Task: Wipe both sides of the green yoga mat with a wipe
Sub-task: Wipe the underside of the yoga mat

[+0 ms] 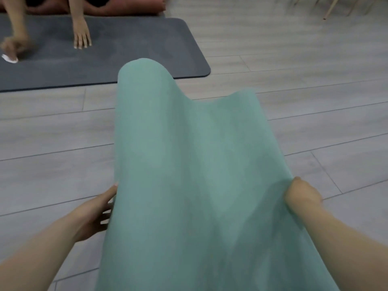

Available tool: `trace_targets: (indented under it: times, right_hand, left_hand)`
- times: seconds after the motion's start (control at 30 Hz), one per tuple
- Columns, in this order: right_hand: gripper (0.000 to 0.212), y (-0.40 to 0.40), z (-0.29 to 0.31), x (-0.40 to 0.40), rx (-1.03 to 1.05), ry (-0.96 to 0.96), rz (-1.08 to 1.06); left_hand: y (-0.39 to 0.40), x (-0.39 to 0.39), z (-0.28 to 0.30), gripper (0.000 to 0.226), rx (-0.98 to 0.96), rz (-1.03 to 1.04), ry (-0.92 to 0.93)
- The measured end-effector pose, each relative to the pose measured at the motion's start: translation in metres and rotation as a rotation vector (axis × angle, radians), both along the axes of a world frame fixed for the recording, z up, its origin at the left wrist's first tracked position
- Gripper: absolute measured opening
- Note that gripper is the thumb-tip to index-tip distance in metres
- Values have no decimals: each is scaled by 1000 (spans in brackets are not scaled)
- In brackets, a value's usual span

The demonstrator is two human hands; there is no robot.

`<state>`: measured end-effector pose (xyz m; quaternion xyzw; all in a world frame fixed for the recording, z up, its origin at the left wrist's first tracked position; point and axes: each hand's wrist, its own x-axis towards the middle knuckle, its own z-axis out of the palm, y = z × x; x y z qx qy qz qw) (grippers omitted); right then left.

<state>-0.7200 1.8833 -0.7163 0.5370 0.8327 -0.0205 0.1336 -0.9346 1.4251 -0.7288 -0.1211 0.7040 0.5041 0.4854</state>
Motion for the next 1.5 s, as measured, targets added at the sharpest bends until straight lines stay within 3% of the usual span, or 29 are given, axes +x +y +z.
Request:
trace_targets:
  times: [0.13, 0.27, 0.33, 0.43, 0.53, 0.63, 0.77, 0.87, 1.1, 1.27, 1.5]
  right_hand:
    - [29, -23, 1, -24, -206, 374, 56]
    - [17, -52, 39, -70, -659, 804, -18]
    - [23, -64, 66, -87, -788, 865, 16]
    - [35, -77, 103, -107, -803, 905, 140]
    - [55, -94, 131, -123, -643, 741, 309]
    - [84, -116, 136, -129, -224, 330, 547]
    - [75, -124, 135, -132, -125, 113, 542]
    - [55, -112, 134, -134, -180, 73, 489]
    - [49, -109, 124, -138, -148, 27, 459]
    - [53, -126, 104, -133, 167, 45, 615]
    - [68, -109, 78, -120, 180, 18, 699]
  left_hand:
    - [33, -11, 6, 106, -106, -16, 139]
    - [74, 1, 12, 103, -109, -19, 268]
    - [91, 9, 15, 99, -100, -24, 345]
    - [111, 16, 6, 106, -117, -1, 413]
    - [125, 22, -3, 119, -150, -55, 458]
    - [134, 27, -9, 126, -183, -79, 450]
    - [129, 37, -23, 131, -293, -144, 450]
    - [116, 49, -34, 128, -307, -104, 446]
    - [86, 50, -47, 133, -290, 83, 336]
    - [83, 46, -44, 94, -229, 151, 197]
    - [76, 50, -52, 57, -27, 244, 43]
